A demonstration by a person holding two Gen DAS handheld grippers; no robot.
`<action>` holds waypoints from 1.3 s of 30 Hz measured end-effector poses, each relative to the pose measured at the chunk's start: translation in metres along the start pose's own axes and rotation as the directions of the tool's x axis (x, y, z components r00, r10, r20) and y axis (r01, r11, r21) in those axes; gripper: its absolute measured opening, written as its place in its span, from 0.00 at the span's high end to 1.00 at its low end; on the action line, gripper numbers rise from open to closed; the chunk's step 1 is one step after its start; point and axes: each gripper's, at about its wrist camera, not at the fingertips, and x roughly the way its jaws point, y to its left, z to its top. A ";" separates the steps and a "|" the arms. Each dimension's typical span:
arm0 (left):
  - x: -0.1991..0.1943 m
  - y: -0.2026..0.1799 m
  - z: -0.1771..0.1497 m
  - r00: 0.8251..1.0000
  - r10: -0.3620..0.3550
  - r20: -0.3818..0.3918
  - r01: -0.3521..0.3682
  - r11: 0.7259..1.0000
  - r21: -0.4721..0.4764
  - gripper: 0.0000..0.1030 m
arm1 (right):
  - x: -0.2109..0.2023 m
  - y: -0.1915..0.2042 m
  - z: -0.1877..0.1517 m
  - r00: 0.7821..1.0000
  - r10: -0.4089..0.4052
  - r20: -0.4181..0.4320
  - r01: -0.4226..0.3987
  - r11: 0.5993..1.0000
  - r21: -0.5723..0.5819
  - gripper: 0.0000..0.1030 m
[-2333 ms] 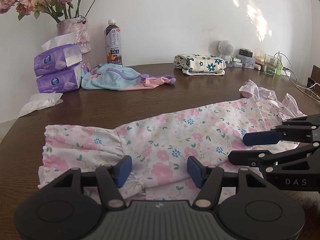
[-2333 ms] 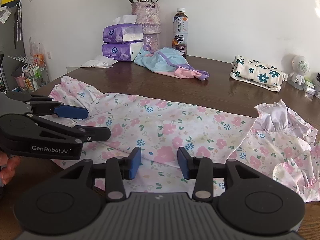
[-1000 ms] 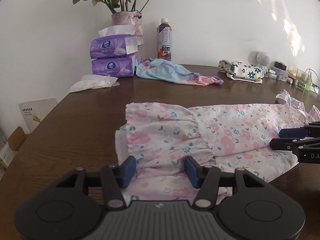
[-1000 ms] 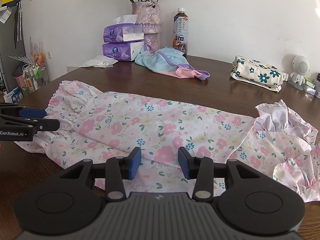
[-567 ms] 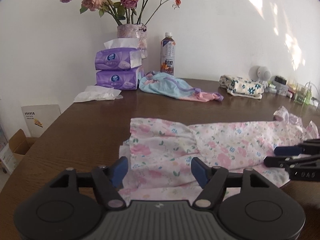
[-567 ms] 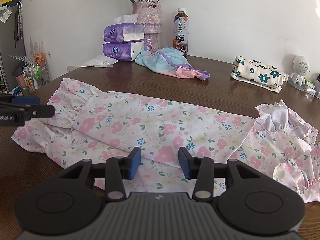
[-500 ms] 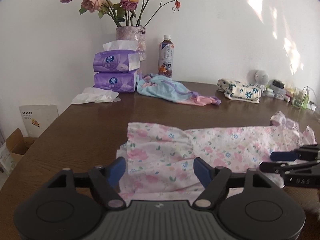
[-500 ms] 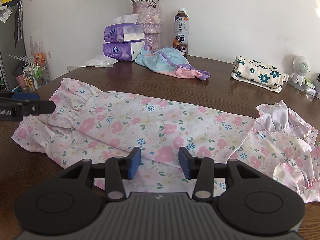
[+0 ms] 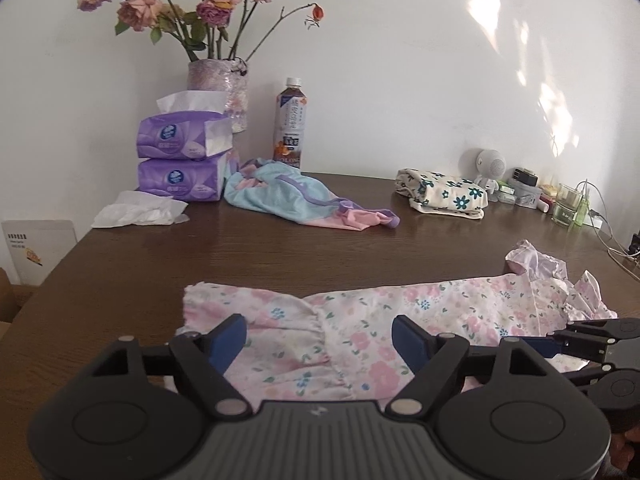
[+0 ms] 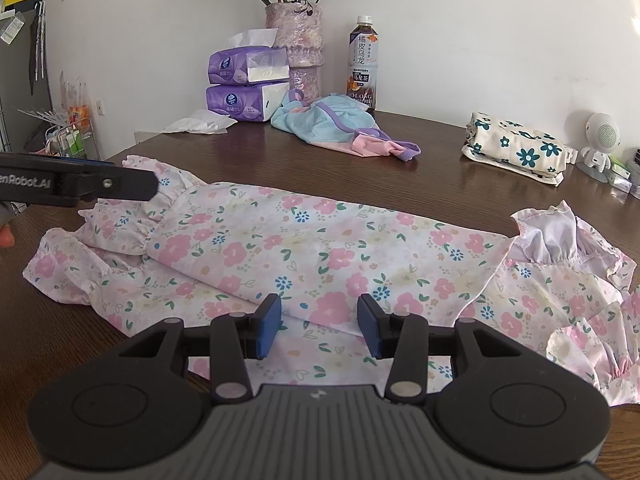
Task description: Fold clothes
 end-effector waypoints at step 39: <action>0.064 -0.006 0.024 0.994 -0.029 -0.105 0.013 0.989 -0.149 0.13 | 0.029 -0.045 0.050 1.000 0.021 -0.018 -0.018 0.989 0.149 0.32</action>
